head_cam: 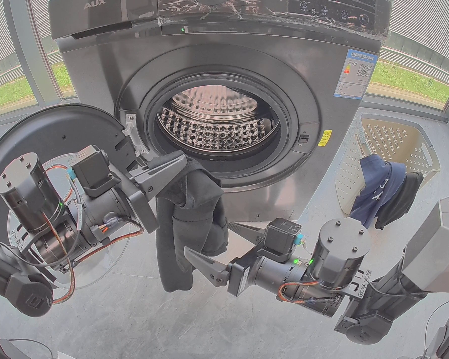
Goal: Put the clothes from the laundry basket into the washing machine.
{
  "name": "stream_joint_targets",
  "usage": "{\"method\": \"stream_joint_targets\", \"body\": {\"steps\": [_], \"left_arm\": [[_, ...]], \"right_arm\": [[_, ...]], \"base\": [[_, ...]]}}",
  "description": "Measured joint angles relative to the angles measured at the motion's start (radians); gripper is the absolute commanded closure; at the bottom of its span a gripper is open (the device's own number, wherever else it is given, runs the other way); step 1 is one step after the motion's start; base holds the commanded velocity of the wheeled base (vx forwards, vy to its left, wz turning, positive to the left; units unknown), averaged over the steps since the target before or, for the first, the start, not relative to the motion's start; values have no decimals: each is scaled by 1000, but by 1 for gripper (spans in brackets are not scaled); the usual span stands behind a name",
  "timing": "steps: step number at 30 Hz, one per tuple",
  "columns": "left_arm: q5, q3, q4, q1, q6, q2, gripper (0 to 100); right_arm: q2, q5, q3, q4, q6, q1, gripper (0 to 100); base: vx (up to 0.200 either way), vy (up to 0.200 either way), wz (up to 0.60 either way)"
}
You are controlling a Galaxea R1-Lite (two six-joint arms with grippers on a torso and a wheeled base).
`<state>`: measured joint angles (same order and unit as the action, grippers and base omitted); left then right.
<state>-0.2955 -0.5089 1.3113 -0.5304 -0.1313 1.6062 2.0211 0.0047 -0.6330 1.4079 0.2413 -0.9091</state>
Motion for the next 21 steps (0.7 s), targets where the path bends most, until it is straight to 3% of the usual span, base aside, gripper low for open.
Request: {"method": "stream_joint_targets", "body": {"steps": [21], "left_arm": [[-1, 0, 0, 0, 0, -7, 100]], "right_arm": [[157, 25, -235, -51, 9, 51, 0]], "base": [[0, 0, 0]]}}
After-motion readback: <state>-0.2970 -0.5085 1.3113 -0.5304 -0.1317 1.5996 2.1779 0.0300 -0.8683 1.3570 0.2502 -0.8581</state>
